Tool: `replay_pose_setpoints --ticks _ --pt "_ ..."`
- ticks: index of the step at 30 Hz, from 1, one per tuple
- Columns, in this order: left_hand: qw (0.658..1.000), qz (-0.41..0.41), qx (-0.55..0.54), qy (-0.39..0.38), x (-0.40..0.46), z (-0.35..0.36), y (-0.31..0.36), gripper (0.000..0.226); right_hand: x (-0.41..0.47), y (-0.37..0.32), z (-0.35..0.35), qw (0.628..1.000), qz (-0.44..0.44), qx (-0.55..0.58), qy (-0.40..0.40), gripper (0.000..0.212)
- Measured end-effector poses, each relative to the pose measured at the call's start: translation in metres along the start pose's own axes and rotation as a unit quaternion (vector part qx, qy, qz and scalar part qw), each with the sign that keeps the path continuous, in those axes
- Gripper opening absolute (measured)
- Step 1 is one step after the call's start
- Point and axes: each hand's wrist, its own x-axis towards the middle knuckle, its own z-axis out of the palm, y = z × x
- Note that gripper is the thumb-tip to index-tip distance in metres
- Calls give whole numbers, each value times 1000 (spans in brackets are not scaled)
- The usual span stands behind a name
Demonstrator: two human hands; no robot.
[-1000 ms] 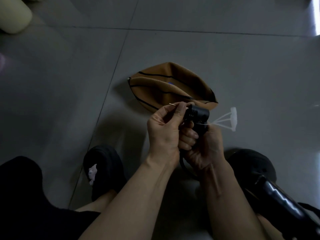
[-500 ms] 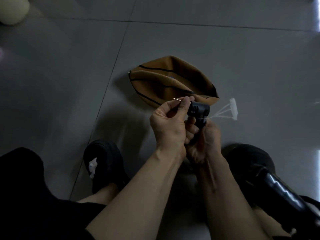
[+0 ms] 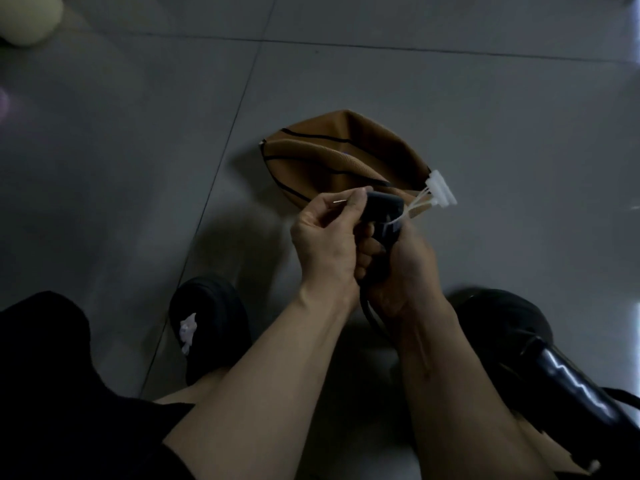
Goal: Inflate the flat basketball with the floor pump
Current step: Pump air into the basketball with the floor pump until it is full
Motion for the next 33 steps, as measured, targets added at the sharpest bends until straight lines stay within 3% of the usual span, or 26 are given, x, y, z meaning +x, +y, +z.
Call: replay_pose_setpoints --ticks 5,10,19,23,28,33 --pt "999 -9 2 -40 3 -6 7 10 -6 0 1 997 -42 -38 -43 59" --pt "997 7 30 -72 12 -14 8 16 -10 -8 3 997 -16 -69 -36 64" --pt "998 43 -14 -36 5 -6 5 1 -9 -6 8 996 -3 -89 -9 60" --pt "999 43 27 4 6 -2 1 9 -10 -2 11 989 -24 -144 33 46" --pt "998 -25 -51 -13 6 -13 6 20 -11 -6 13 992 -10 -118 33 52" --pt "998 57 25 7 11 -17 7 10 -13 -10 11 989 -20 -139 37 55"
